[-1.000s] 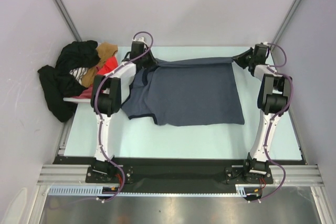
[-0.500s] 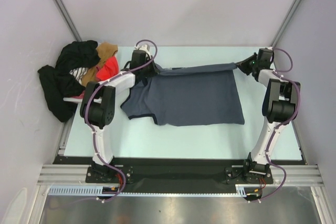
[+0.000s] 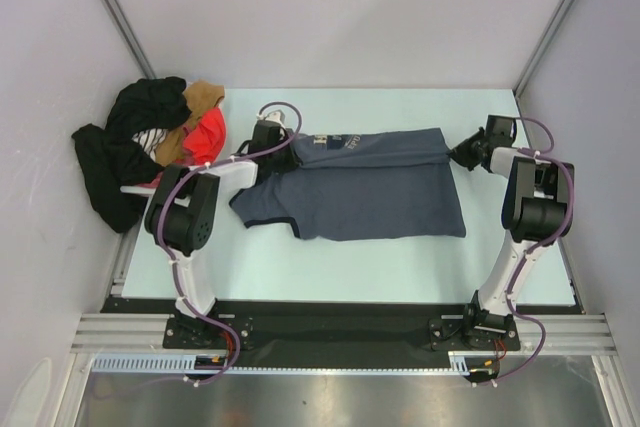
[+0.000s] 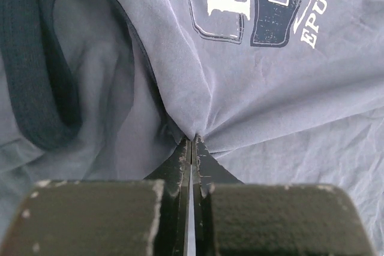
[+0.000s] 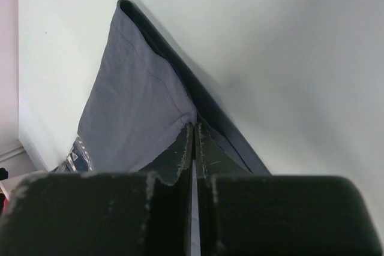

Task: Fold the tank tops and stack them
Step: Fold the tank top

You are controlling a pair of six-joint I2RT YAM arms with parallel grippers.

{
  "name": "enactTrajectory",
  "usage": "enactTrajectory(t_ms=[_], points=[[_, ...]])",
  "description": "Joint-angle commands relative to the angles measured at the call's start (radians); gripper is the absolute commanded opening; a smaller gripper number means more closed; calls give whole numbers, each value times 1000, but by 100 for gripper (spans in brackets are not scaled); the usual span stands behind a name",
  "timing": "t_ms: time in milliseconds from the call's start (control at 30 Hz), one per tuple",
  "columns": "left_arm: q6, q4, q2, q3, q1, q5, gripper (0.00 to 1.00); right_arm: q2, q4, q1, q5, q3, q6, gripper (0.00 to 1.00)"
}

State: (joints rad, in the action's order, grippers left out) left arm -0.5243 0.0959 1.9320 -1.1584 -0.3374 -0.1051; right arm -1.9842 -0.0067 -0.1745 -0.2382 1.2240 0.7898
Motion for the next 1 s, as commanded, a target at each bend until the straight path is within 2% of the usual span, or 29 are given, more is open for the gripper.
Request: enactTrajectory(t_ms=[0, 300, 500, 700, 800, 833, 867, 900, 933, 967], points=[[-16, 51, -74, 34, -3, 44, 0, 74, 13, -8, 56, -23, -23, 0], [-13, 42, -116, 51, -25, 62, 2, 108, -19, -10, 83, -27, -35, 0], [-26, 41, -149, 97, -71, 140, 8, 127, -24, -14, 97, -41, -31, 0], [-72, 24, -120, 120, -83, 174, 13, 105, -33, -19, 109, -63, -27, 0], [-92, 7, -102, 123, -84, 189, 22, 88, -41, -19, 111, -69, -24, 0], [-98, 11, -100, 127, -86, 193, 33, 85, -36, -19, 105, -73, -29, 2], [-103, 21, -111, 149, -84, 205, 39, 84, -39, -19, 103, -73, -29, 9], [-105, 36, -122, 161, -86, 215, 46, 87, -36, -19, 105, -75, -31, 12], [-103, 41, -131, 169, -86, 222, 57, 88, -33, -19, 103, -75, -34, 13], [-99, 39, -149, 177, -86, 237, 60, 91, -44, -19, 111, -73, -40, 15]])
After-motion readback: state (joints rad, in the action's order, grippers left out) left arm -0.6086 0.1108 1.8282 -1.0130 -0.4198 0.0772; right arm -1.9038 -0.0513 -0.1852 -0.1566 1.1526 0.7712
